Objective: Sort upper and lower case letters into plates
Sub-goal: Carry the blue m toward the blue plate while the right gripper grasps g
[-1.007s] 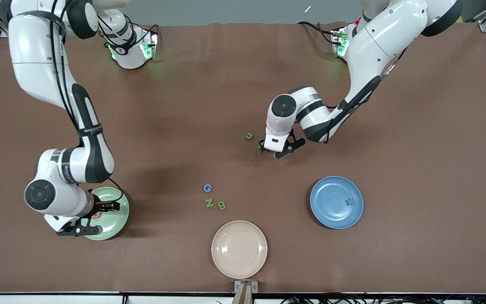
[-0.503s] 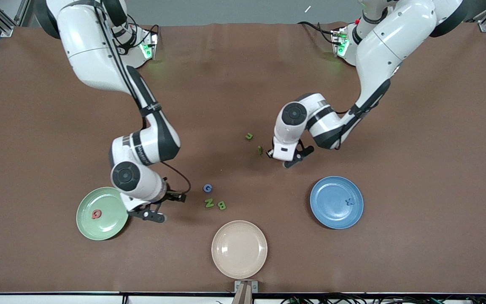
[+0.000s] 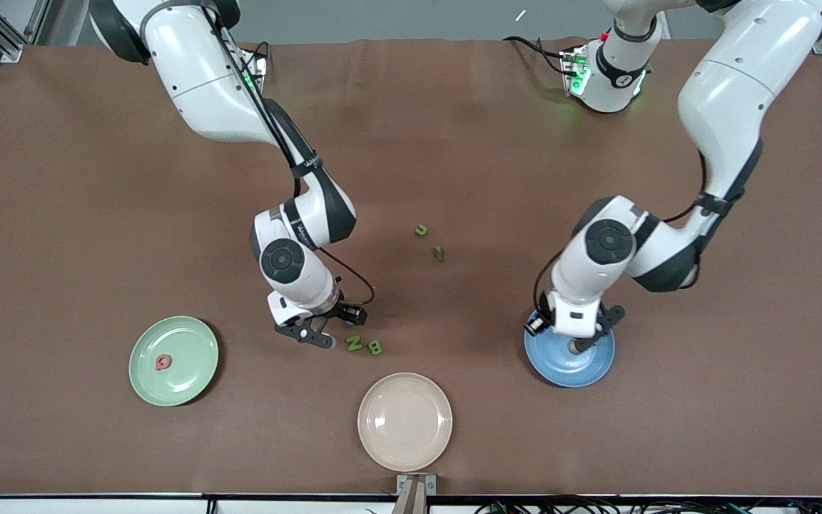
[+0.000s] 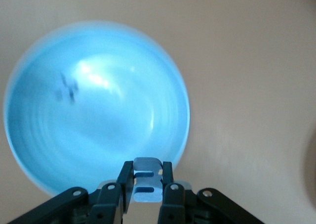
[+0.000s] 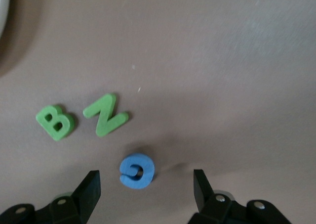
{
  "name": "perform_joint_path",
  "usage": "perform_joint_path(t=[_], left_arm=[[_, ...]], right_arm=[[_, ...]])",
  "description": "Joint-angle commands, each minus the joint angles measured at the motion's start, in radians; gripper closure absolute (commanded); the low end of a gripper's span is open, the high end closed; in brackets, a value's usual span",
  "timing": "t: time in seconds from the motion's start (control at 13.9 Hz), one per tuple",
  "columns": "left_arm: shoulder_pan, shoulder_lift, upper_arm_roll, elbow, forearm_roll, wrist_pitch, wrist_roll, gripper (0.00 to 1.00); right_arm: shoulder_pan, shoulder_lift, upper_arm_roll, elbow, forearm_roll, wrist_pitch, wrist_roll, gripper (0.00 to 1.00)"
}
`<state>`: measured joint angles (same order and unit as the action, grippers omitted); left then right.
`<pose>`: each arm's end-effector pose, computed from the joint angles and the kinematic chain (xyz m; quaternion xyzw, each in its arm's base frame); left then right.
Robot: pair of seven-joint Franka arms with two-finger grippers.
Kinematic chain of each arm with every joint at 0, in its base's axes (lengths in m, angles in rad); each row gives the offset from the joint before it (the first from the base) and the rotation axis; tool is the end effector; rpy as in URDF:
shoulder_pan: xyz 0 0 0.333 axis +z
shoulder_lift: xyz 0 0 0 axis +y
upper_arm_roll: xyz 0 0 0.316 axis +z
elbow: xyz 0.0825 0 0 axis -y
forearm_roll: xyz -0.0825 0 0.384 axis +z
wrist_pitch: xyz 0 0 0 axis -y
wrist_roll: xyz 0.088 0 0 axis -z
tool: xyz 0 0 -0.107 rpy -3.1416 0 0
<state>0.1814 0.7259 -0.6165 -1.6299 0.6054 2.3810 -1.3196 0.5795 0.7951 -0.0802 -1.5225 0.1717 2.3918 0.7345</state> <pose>0.6646 -0.2309 0.2702 0.9451 0.3106 0.0875 0.0519 0.6244 0.3529 0.1963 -0.9851 0.1641 -0.0129 0.0493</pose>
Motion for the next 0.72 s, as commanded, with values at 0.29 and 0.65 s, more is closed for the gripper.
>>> perform_joint_path(t=[0.29,0.65], left_arm=[[-0.031,0.118,0.072,0.231,-0.002,-0.023,0.363,1.00],[-0.034,0.164,0.109,0.257,0.007,0.094,0.577,1.00]], right_arm=[[0.031,0.036,-0.015,-0.021,-0.090,0.081,0.014,0.24],[0.042,0.041,-0.015,-0.015,-0.103,0.081,0.014,0.45]])
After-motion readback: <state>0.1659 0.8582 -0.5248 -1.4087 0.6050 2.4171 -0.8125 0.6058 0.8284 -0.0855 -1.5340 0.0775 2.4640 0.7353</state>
